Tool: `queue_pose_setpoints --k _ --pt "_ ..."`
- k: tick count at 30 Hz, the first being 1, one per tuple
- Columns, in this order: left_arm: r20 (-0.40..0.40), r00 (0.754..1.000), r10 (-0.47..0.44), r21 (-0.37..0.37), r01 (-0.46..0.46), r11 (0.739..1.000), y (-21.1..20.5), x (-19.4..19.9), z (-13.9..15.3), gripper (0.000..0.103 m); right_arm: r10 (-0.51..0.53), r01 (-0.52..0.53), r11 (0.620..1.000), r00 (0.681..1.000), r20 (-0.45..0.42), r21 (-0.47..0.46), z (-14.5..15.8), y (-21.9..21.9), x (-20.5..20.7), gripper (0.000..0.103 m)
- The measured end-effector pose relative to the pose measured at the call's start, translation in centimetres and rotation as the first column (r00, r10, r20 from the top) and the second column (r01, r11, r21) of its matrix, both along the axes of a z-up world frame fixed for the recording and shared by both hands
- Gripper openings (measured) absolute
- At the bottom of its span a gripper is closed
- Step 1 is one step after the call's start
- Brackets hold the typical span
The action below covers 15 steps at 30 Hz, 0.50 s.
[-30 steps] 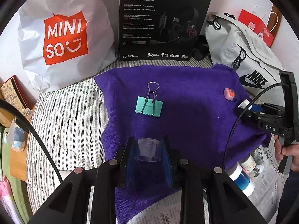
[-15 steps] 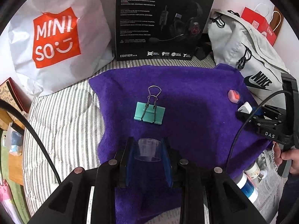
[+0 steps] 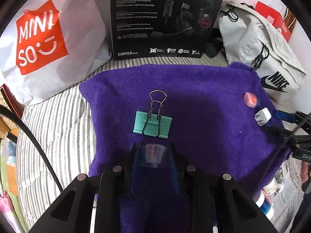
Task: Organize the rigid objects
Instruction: 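Carry the cup with the left tool onto the towel while the right tool places the plug there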
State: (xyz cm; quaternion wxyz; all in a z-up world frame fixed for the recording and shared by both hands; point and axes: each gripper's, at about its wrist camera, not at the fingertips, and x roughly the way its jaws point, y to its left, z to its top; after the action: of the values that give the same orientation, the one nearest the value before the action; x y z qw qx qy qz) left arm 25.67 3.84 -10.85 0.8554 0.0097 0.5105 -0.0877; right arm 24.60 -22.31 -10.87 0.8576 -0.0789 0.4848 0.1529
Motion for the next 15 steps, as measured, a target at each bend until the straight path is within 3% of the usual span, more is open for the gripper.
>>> queue_pose_setpoints --k 15 --pt "0.015 1.0 -0.02 0.071 0.019 0.997 -1.1 0.1 -0.8 0.028 -0.023 0.023 0.998 1.0 0.0 0.052 1.4 -1.5 -3.5 0.065"
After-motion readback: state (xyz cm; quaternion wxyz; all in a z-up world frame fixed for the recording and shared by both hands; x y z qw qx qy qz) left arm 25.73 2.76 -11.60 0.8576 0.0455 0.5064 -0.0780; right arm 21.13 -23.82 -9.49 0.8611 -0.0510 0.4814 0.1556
